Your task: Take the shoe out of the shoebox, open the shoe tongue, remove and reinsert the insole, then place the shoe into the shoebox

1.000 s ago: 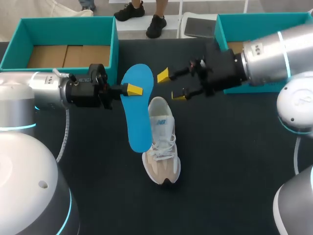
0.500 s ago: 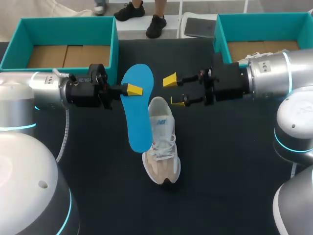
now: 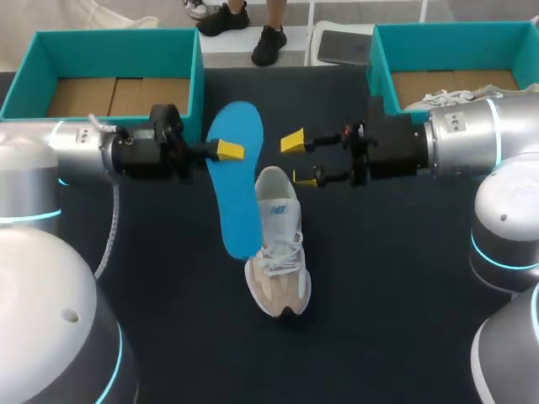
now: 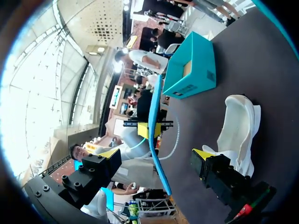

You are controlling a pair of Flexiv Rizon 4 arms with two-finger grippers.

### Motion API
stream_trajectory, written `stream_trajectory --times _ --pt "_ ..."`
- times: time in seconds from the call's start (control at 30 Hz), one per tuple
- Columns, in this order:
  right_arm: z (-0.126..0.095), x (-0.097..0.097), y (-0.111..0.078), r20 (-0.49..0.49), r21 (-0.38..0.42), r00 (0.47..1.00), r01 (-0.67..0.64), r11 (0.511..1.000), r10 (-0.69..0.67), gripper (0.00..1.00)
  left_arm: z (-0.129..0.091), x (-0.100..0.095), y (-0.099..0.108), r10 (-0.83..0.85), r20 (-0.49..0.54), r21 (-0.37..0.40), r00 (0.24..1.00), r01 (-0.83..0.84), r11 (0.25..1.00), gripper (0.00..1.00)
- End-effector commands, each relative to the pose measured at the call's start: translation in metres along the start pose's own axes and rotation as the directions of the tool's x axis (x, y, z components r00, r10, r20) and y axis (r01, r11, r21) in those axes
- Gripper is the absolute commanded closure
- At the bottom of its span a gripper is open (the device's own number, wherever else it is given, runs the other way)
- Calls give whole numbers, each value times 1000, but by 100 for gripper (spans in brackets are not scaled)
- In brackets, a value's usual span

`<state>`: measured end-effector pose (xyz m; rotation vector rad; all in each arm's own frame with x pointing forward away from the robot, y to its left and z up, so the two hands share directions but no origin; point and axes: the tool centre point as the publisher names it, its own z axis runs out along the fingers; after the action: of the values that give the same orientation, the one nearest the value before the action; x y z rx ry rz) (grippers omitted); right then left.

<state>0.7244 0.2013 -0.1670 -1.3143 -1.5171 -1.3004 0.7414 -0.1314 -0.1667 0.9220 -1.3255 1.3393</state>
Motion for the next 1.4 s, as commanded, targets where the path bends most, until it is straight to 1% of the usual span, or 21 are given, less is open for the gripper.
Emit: stream_trajectory --times 0.03,0.07,0.13,0.17,0.23,0.3,0.33,0.37,0.4,0.47,0.57,0.6,0.67,0.73,0.9,1.0,1.03,1.07,1.1,1.13,1.4 --pt "2 1 0 2 -1 1000 -1 1000 1 0 -13 10 -12 190 -58 -28 980 -192 981 100" --pt "2 1 0 2 -1 1000 -1 1000 1 0 -15 14 -15 232 -67 -14 970 -234 972 100" --pt "2 1 0 2 -1 1000 -1 1000 1 0 -18 19 -21 344 -72 -30 936 -347 937 100" --pt "2 1 0 2 -1 1000 -1 1000 1 0 -20 20 -23 415 -41 -44 909 -417 908 100" --pt "2 1 0 2 -1 1000 -1 1000 1 0 -22 23 -27 503 -34 -44 864 -504 863 100" --pt "2 1 0 2 -1 1000 -1 1000 1 0 -23 28 -32 595 -10 -23 804 -595 803 100" --pt "2 1 0 2 -1 1000 -1 1000 1 0 -24 30 -35 675 -5 -23 738 -675 737 100" --pt "2 1 0 2 -1 1000 -1 1000 1 0 -25 30 -37 709 19 -16 705 -708 706 100" --pt "2 1 0 2 -1 1000 -1 1000 1 0 -26 30 -41 791 51 -32 609 -791 611 100" --pt "2 1 0 2 -1 1000 -1 1000 1 0 -28 30 -48 872 67 -36 485 -872 488 100" --pt "2 1 0 2 -1 1000 -1 1000 1 0 -26 31 -53 982 59 -90 181 -979 185 100" --pt "2 1 0 2 -1 1000 -1 1000 1 0 -24 31 -55 992 64 -110 104 -988 111 100" --pt "2 1 0 2 -1 1000 -1 1000 1 0 -22 35 -55 998 44 -49 45 -998 48 100" --pt "2 1 0 2 -1 1000 -1 1000 1 0 -21 34 -53 994 19 -84 -110 -991 -108 100" --pt "2 1 0 2 -1 1000 -1 1000 1 0 -24 27 -52 928 -43 -176 -371 -911 -372 100" --pt "2 1 0 2 -1 1000 -1 1000 1 0 -28 24 -57 882 -62 -198 -468 -860 -470 100" --pt "2 1 0 2 -1 1000 -1 1000 1 0 -29 24 -59 876 -65 -205 -478 -853 -480 100" --pt "2 1 0 2 -1 1000 -1 1000 1 0 -29 24 -61 849 -70 -197 -523 -827 -526 100" --pt "2 1 0 2 -1 1000 -1 1000 1 0 -29 25 -62 848 -67 -199 -527 -825 -528 100" --pt "2 1 0 2 -1 1000 -1 1000 1 0 -29 24 -65 820 -64 -196 -568 -799 -569 100" --pt "2 1 0 2 -1 1000 -1 1000 1 0 -28 22 -68 821 -63 -210 -567 -797 -566 100"
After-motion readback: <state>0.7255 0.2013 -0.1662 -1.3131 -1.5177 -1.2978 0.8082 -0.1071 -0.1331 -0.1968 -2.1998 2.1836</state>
